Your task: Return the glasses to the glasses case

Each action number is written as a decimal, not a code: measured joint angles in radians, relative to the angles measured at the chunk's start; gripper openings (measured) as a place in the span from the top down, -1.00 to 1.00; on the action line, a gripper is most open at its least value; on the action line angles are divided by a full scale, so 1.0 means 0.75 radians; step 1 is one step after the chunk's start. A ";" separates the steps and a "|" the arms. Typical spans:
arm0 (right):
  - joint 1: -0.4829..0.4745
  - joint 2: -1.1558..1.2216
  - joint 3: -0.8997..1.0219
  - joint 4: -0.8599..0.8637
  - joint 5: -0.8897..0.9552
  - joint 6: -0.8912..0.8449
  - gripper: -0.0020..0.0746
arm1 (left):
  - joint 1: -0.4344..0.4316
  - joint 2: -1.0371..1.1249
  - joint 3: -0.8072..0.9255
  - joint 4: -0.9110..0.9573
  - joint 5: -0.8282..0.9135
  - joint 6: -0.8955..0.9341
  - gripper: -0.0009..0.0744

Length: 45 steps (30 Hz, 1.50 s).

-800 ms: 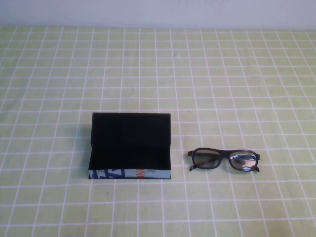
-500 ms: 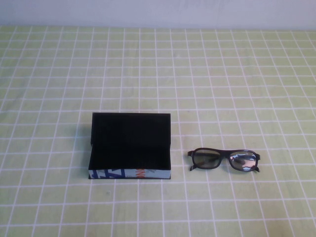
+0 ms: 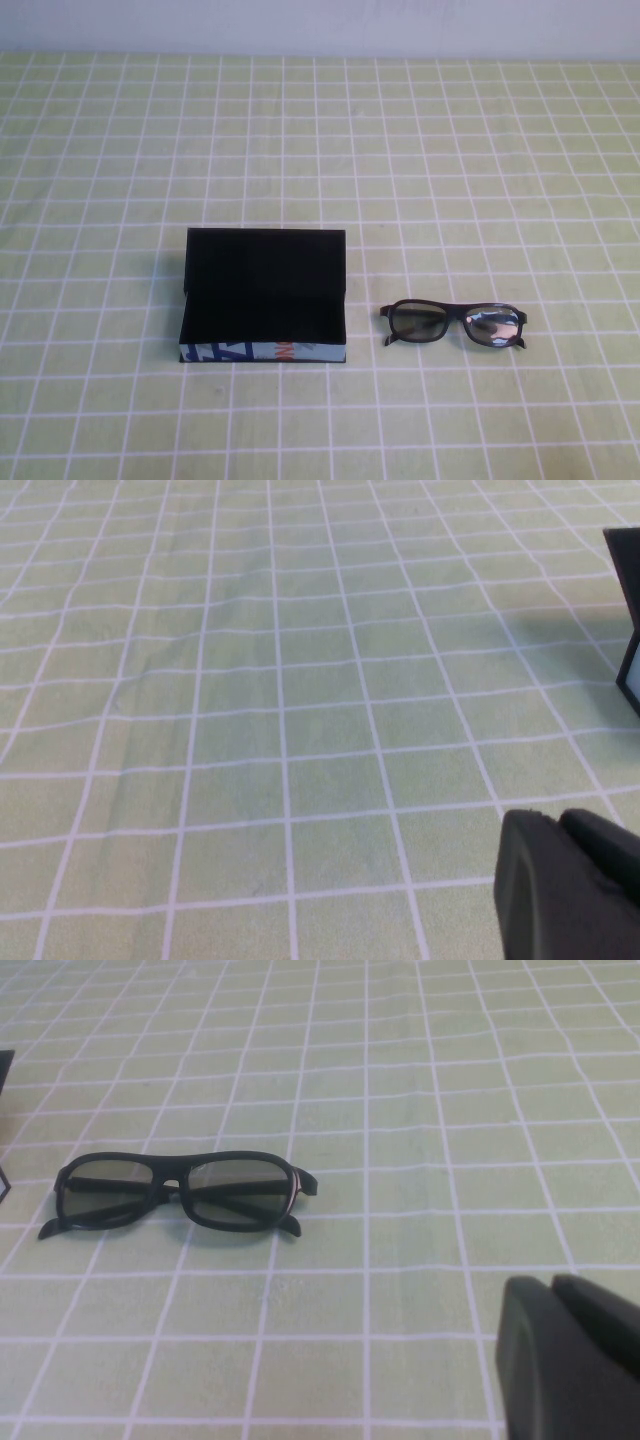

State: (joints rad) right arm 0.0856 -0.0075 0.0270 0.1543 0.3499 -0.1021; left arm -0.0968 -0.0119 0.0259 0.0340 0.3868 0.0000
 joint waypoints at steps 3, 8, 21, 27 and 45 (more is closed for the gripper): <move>0.000 0.000 0.000 0.005 0.000 0.000 0.98 | 0.000 0.000 0.000 0.000 0.000 0.000 0.98; 0.000 0.000 0.000 0.083 0.000 0.001 0.98 | 0.000 0.000 0.000 0.000 0.000 0.000 0.98; 0.000 0.000 0.000 0.917 -0.336 0.001 0.98 | 0.000 0.000 0.000 0.000 0.000 0.000 0.98; 0.000 0.000 0.000 1.060 -0.376 0.001 0.98 | 0.000 0.000 0.000 0.000 0.000 0.000 0.98; 0.000 1.079 -0.859 0.484 0.803 -0.192 0.98 | 0.000 0.000 0.000 0.000 0.000 0.000 0.98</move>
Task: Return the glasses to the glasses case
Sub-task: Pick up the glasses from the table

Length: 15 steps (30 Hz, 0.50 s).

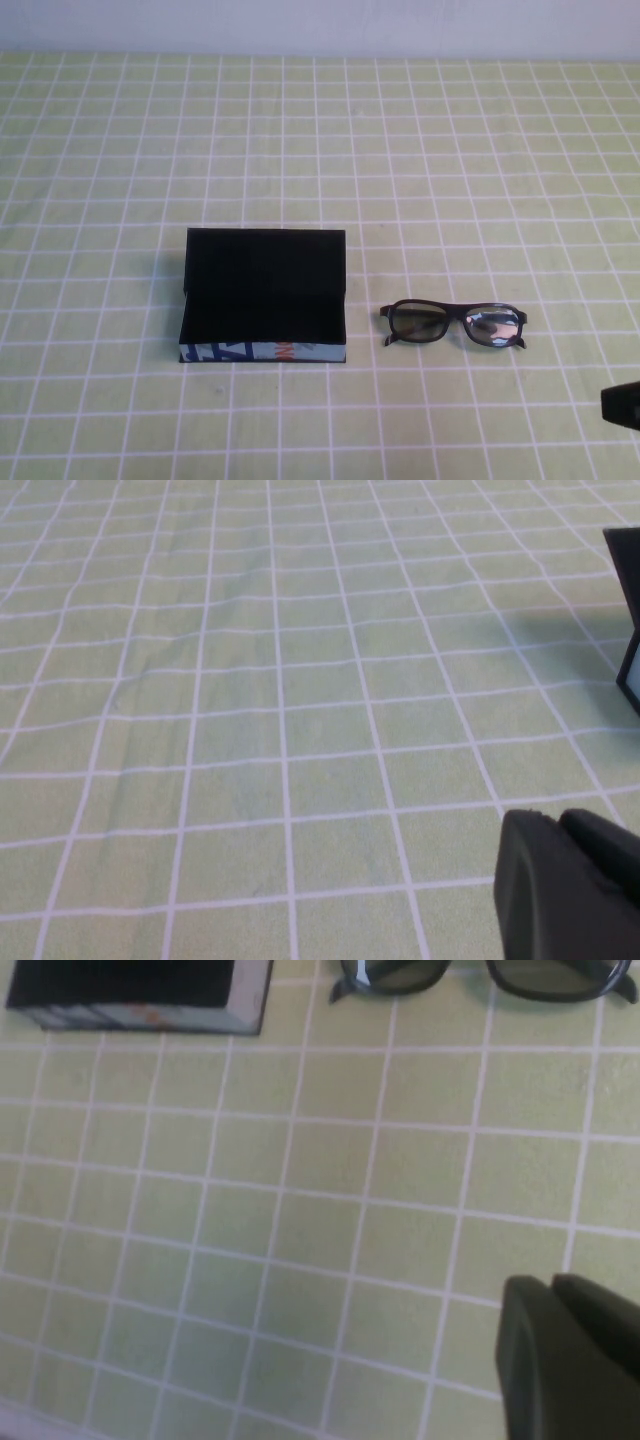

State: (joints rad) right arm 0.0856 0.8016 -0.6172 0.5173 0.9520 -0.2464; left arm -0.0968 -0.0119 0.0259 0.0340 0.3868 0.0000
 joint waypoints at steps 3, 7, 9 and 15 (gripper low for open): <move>0.000 0.205 -0.093 -0.014 0.056 -0.195 0.98 | 0.000 0.000 0.000 0.000 0.000 0.000 0.98; 0.083 0.426 -0.213 -0.080 0.065 -0.455 0.98 | 0.000 0.000 0.000 0.000 0.000 0.000 0.98; 0.172 0.530 -0.289 -0.129 0.060 -0.533 0.98 | 0.000 0.000 0.000 0.000 0.000 0.000 0.98; 0.428 0.866 -0.601 -0.312 0.048 -0.688 0.98 | 0.000 0.000 0.000 0.000 0.000 0.000 0.98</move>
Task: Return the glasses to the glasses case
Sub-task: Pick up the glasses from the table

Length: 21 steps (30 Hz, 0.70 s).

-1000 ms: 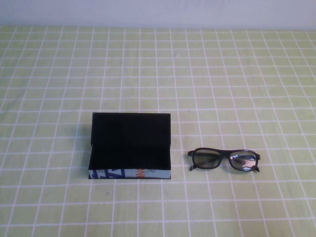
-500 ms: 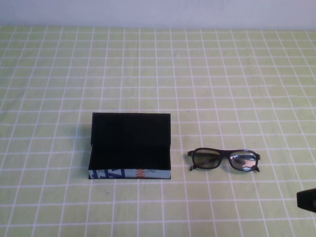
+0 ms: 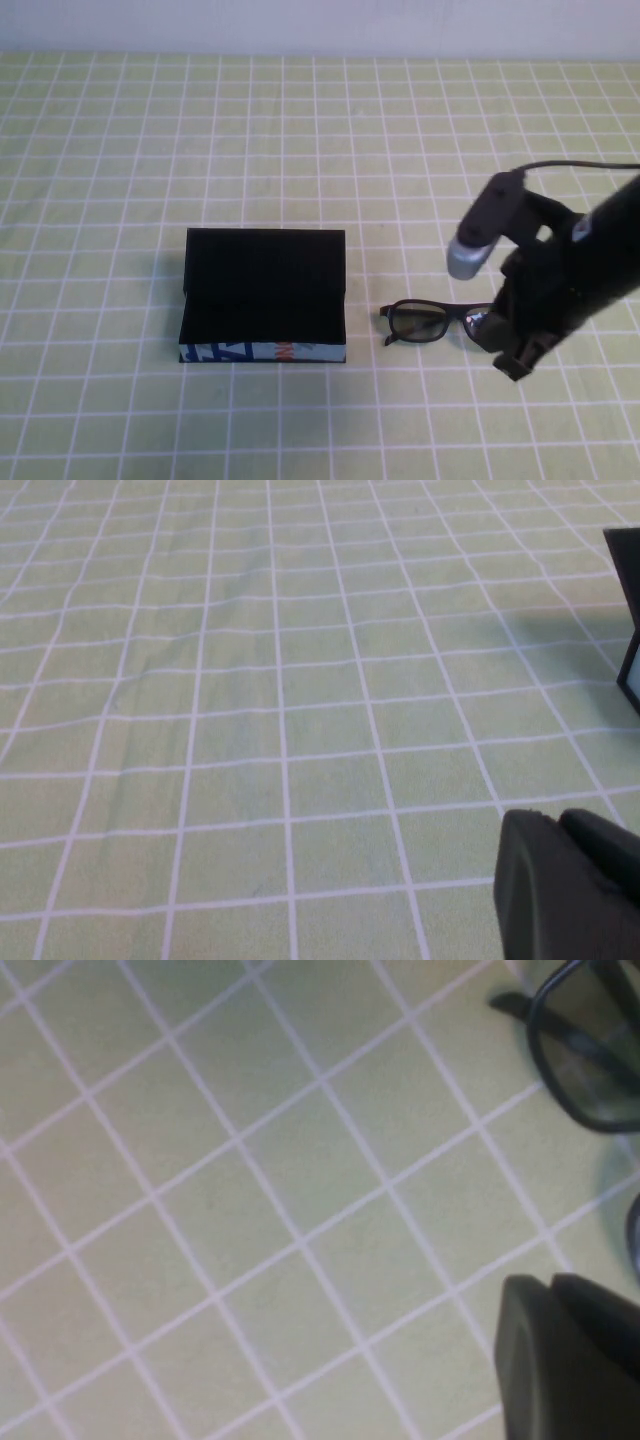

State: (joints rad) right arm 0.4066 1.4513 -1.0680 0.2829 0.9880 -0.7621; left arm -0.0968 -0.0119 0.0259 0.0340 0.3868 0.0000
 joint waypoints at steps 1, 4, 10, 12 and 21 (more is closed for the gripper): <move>0.027 0.053 -0.050 -0.046 0.000 -0.013 0.98 | 0.000 0.000 0.000 0.000 0.000 0.000 0.98; 0.054 0.189 -0.170 -0.171 0.022 -0.075 0.98 | 0.000 0.000 0.000 0.000 0.000 0.000 0.98; 0.056 0.392 -0.315 -0.338 0.071 -0.206 0.80 | 0.000 0.000 0.000 0.000 0.000 0.000 0.98; 0.056 0.433 -0.342 -0.346 0.073 -0.265 0.60 | 0.000 0.000 0.000 0.000 0.000 0.000 0.98; 0.040 0.578 -0.476 -0.345 0.073 -0.405 -0.11 | 0.000 0.000 0.000 0.000 0.000 0.000 0.98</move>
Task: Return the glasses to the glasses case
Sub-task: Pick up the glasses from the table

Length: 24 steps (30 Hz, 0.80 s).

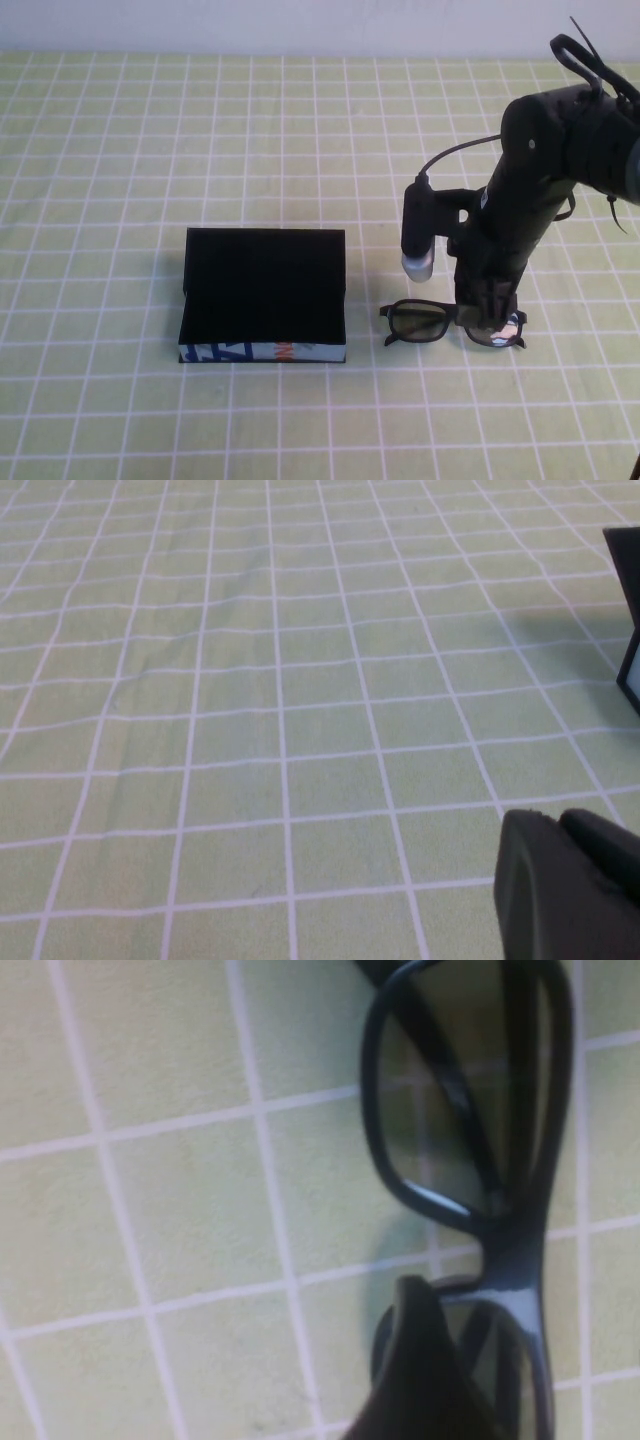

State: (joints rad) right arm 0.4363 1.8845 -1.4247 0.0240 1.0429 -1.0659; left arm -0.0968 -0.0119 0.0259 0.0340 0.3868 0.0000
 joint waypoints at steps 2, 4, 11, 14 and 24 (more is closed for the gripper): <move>-0.008 0.028 -0.028 0.010 0.000 -0.003 -0.11 | 0.000 0.000 0.000 0.000 0.000 0.000 0.98; -0.017 0.052 -0.047 0.020 0.001 -0.016 -0.11 | 0.000 0.000 0.000 0.000 0.000 0.000 0.98; -0.048 0.105 -0.077 0.053 0.001 -0.083 -0.11 | 0.000 0.000 0.000 0.000 0.000 0.000 0.98; -0.048 0.121 -0.093 0.065 0.001 -0.116 -0.11 | 0.000 0.000 0.000 0.000 0.000 0.000 0.98; -0.048 0.164 -0.098 0.093 0.001 -0.204 -0.11 | 0.000 0.000 0.000 0.000 0.000 0.000 0.98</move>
State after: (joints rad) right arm 0.4001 2.0073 -1.4983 0.0936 1.0436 -1.2191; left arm -0.0968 -0.0119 0.0259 0.0340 0.3868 0.0000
